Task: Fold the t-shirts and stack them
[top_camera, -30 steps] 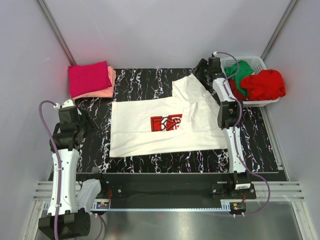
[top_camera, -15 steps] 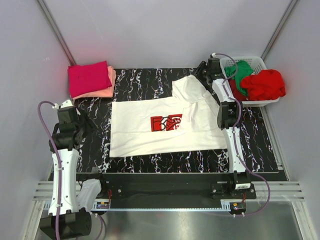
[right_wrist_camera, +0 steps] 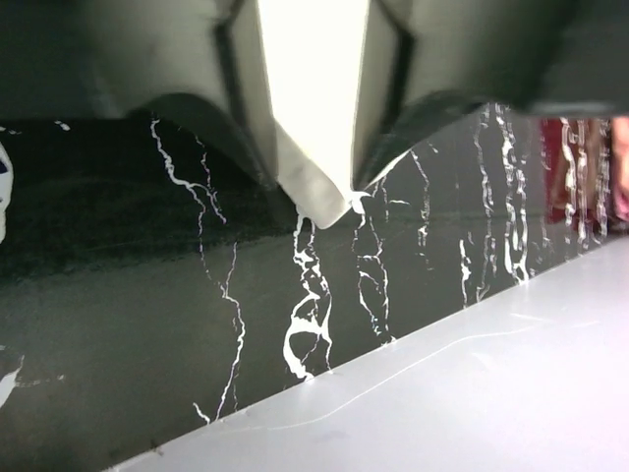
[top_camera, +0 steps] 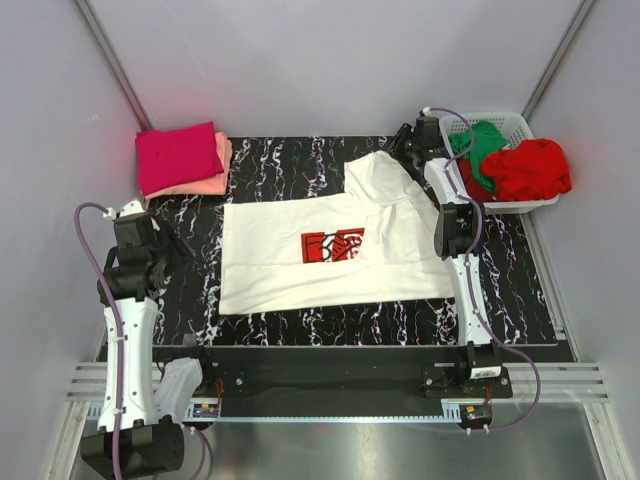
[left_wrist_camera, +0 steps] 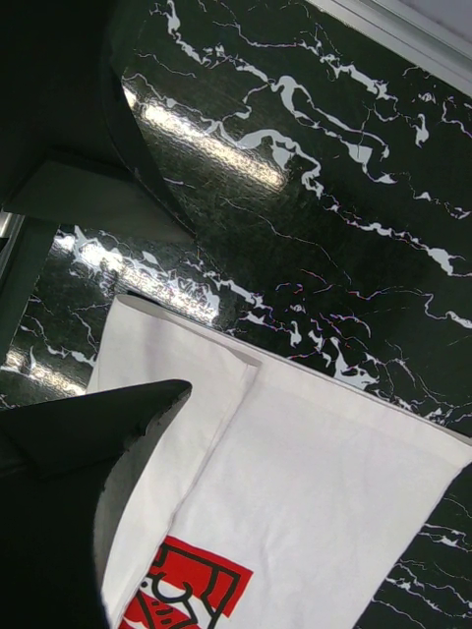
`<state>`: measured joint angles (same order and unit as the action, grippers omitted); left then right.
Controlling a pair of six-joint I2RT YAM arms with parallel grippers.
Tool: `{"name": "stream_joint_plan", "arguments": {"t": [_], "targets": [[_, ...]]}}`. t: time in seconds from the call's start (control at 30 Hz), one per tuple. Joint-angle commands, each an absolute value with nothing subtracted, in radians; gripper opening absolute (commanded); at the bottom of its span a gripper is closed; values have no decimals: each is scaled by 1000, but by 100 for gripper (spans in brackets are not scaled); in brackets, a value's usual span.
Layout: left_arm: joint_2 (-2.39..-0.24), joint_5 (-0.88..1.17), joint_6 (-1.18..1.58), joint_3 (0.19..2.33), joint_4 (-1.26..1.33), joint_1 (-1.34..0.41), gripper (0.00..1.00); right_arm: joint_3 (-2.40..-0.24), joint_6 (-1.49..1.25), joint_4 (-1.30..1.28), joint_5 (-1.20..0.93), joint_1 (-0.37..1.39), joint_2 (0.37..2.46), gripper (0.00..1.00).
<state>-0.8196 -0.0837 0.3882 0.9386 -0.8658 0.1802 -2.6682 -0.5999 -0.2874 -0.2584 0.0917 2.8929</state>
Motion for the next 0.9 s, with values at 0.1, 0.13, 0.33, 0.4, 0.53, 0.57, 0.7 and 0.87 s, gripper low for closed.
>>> {"name": "stream_joint_plan", "arguments": {"t": [0.1,0.13,0.33,0.4,0.53,0.57,0.7,0.87], "targets": [[-805,-83,373,928,-816,190,63,-2689,-534,-340,-272,97,2875,56],[-805,-81,373,928,-816,190,63,-2692,-529,-353,-270,97,2875,56],[-808,-77,373,928,-815,198,63,-2730,-529,-442,-256,97,2887,35],[-807,-77,371,927,-815,198,63,-2747,-532,-474,-258,100,2899,31],[-805,-77,371,927,-815,201,63,-2752,-541,-482,-252,100,2904,19],[-805,-75,371,928,-813,201,63,-2752,-543,-483,-252,100,2905,15],[-808,-74,371,928,-813,206,63,-2744,-542,-462,-256,98,2902,0],[-808,-75,371,928,-815,206,63,-2698,-477,-388,-288,101,2836,0]]}}
